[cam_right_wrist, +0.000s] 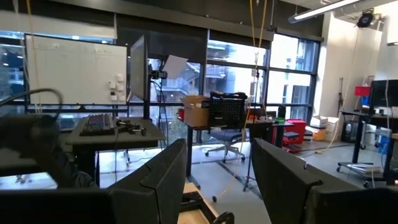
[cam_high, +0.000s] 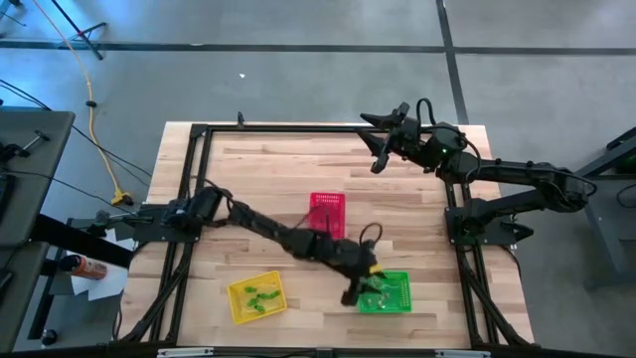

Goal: Sort Halloween decoration
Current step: Return to Home Position

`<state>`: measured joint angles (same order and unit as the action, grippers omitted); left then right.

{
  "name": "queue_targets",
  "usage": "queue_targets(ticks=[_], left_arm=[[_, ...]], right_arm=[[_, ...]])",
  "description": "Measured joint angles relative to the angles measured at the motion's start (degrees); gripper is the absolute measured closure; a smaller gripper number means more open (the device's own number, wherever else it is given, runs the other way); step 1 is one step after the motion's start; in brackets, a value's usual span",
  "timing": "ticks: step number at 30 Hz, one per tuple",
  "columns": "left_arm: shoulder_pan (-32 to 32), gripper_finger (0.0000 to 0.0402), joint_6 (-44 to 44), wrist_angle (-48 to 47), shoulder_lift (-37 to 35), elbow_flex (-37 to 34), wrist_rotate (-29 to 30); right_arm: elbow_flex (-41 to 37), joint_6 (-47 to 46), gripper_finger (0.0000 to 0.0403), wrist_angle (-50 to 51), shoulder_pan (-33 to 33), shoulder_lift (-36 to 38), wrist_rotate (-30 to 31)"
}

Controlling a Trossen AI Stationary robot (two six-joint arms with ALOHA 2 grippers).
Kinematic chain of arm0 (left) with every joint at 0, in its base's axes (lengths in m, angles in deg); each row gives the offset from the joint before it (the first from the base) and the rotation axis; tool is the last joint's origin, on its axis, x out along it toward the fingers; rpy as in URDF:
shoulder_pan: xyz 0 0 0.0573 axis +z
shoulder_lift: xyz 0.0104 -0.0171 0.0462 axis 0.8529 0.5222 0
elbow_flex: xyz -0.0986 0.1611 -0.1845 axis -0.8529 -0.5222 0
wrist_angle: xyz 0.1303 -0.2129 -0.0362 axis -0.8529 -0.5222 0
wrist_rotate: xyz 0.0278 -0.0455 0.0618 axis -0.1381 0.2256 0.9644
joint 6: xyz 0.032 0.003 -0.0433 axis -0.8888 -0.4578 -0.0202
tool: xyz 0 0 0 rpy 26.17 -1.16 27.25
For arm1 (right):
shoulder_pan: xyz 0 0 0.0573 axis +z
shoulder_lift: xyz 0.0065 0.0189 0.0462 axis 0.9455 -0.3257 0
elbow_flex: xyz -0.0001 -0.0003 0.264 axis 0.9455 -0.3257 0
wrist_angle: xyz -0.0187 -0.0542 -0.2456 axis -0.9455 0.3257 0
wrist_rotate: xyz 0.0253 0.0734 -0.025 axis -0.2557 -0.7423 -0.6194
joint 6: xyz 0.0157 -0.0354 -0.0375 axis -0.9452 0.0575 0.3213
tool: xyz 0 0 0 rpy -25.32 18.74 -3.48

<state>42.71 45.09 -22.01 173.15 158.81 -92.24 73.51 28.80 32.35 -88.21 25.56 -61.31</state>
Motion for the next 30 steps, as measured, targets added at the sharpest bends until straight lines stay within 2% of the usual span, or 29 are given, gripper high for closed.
queue_targets(ticks=[4, 9, 13, 17, 21, 26, 30], left_arm=[[3.7, 0.0208, 1.6, -14.9, -5.8, 0.0, -1.9], [10.0, 0.0223, -3.2, -36.3, -15.0, -1.1, -0.8], [15.3, 0.0257, -2.4, -40.7, -25.2, -8.2, 2.9], [18.0, 0.0319, 1.8, -33.7, -38.6, -21.7, 9.5], [18.4, 0.0389, 5.1, -19.7, -52.2, -37.2, 14.3], [18.5, 0.039, 7.3, -0.9, -66.8, -53.0, 15.2], [18.6, 0.04, 5.1, 7.1, -75.6, -60.2, 13.6]], right_arm=[[0.0, 1.7, 0.0226, 0.0, 0.0, 0.2, -1.4], [0.0, 4.6, 0.0226, 0.3, -0.1, 2.3, -1.5], [0.0, 6.9, 0.0226, 1.8, -0.4, 5.5, -1.5], [0.0, 6.6, 0.0226, 7.5, -0.4, 9.1, -1.5], [0.0, 2.3, 0.0226, 15.6, -0.4, 11.9, -1.5], [0.0, -2.3, 0.0226, 23.5, -0.2, 12.5, -4.0], [0.0, -6.8, 0.0226, 24.7, 1.5, 10.4, -6.8]])
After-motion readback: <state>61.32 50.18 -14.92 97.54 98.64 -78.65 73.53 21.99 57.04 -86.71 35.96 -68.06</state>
